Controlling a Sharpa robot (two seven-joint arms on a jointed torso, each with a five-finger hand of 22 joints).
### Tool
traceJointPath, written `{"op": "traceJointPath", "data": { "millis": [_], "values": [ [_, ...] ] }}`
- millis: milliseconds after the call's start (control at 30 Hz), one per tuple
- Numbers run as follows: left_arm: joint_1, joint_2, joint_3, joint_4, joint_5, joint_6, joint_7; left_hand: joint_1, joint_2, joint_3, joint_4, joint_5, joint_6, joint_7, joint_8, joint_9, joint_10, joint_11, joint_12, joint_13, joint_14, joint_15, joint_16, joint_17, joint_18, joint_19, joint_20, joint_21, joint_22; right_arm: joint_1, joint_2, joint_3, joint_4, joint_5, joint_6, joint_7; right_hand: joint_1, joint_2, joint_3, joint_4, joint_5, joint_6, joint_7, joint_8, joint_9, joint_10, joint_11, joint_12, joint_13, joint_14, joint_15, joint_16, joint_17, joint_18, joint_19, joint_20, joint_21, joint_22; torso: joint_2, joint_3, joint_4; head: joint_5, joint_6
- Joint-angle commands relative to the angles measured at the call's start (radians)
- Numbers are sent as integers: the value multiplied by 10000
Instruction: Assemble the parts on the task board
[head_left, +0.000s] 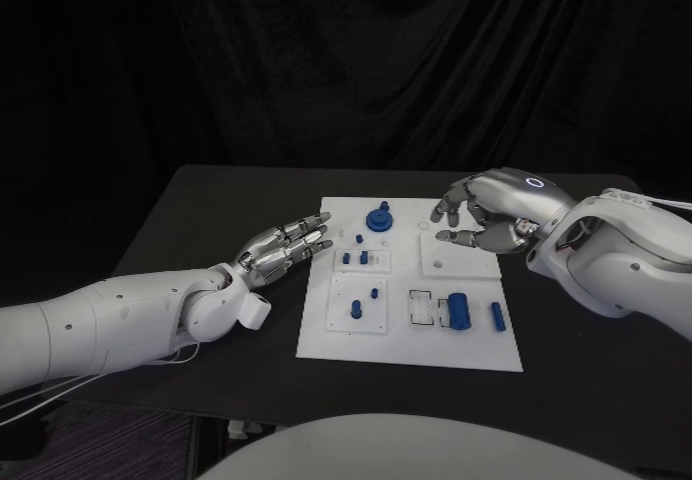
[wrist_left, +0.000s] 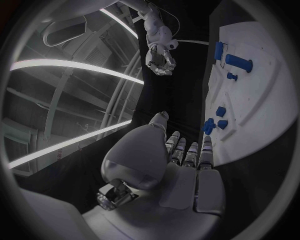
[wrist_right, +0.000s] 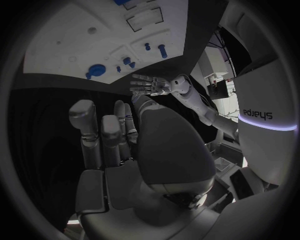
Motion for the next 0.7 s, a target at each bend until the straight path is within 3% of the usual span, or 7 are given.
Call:
{"op": "traceJointPath", "data": {
  "millis": [33, 67, 167, 267, 300, 433, 700],
  "values": [
    [-12, 16, 9, 35, 63, -70, 629, -104, -35, 42, -3, -39, 10, 12, 10, 15, 14, 78, 56, 2, -32, -20, -6, -9, 107, -25, 21, 6, -14, 16, -409, -13, -197, 1501, 1555, -1356, -1450, 189, -384, 50, -361, 27, -96, 439, 287, 192, -142, 1717, 1331, -295, -92, -541, -789, 163, -332, -152, -933, 635, 41, -5, 2, -150, 2],
    [-12, 27, 9, 26, 63, -63, 628, -110, -34, 50, -2, -24, 11, 14, 12, 15, 18, 81, 62, 2, -31, -23, -6, -9, 108, -21, 19, 8, -6, -39, -529, -15, -234, 1567, 1878, -1659, -1912, 235, -510, 54, -669, 98, -129, 649, 407, 1663, -196, 3158, 3888, -140, -135, -468, -587, 132, -219, -176, -825, 664, 49, 0, 11, -215, 2],
    [-13, 57, 9, 4, 62, -46, 621, -113, -28, 64, -4, -5, 15, 17, 13, 16, 18, 85, 59, 1, -31, -22, -5, -9, 109, -19, 20, 10, -4, -253, -763, -18, -266, 1612, 2373, -2283, -2799, 335, -811, 83, -412, 152, -269, 1136, 690, 2946, -317, 4608, 6665, 434, -255, 59, 581, 20, 194, -293, -284, 871, 42, 9, 29, -301, 2],
    [-23, 64, 9, -7, 62, -19, 614, -114, -19, 80, -7, 10, 12, 20, 12, 15, 18, 88, 59, 1, -33, -20, -6, -10, 109, -18, 23, 11, -5, -523, -874, -19, -286, 1327, 2710, -2955, -3360, 411, -1051, 57, -611, 286, -444, 1623, 1038, 5682, -503, 5738, 10139, 1502, -431, 1145, 2929, -315, 1130, -455, 1683, 1428, 59, 19, 16, -366, 2],
    [-29, 63, 9, -8, 62, -10, 610, -114, -19, 80, -7, 10, 12, 20, 12, 15, 18, 88, 59, 1, -33, -20, -6, -10, 109, -18, 23, 11, -5, -614, -885, -19, -285, 1194, 2818, -3165, -4011, 445, -1178, 51, -662, 486, -618, 1977, 1310, 7458, -705, 6169, 12449, 2208, -604, 1882, 4768, -596, 1800, -621, 3308, 1805, 54, 24, -5, -357, 2],
    [-51, 58, 9, -5, 62, 11, 605, -114, -12, 93, -11, 21, 3, 22, 11, 14, 14, 88, 48, -1, -33, -17, -6, -9, 110, -18, 26, 11, -8, -902, -864, -20, -242, 703, 3148, -3753, -4759, 168, -1033, 126, -991, 719, -916, 2641, 1983, 7458, -963, 6169, 12449, 2723, -879, 2477, 6571, -903, 2367, -906, 4950, 2188, 52, 45, -3, -489, 2],
    [-79, 38, 9, 24, 62, 34, 580, -109, 0, 118, -21, 36, -4, 23, 9, 13, 13, 91, 52, -1, -32, -12, -6, -9, 111, -15, 31, 14, -4, -1369, -722, -20, -136, 243, 3209, -4361, -5502, 4, -928, 138, -1272, 815, -1033, 2877, 2477, 7458, -1076, 6169, 12449, 2657, -985, 2379, 6273, -974, 2471, -1016, 5354, 2277, 33, 8, -5, -830, 2]
  ]
}}
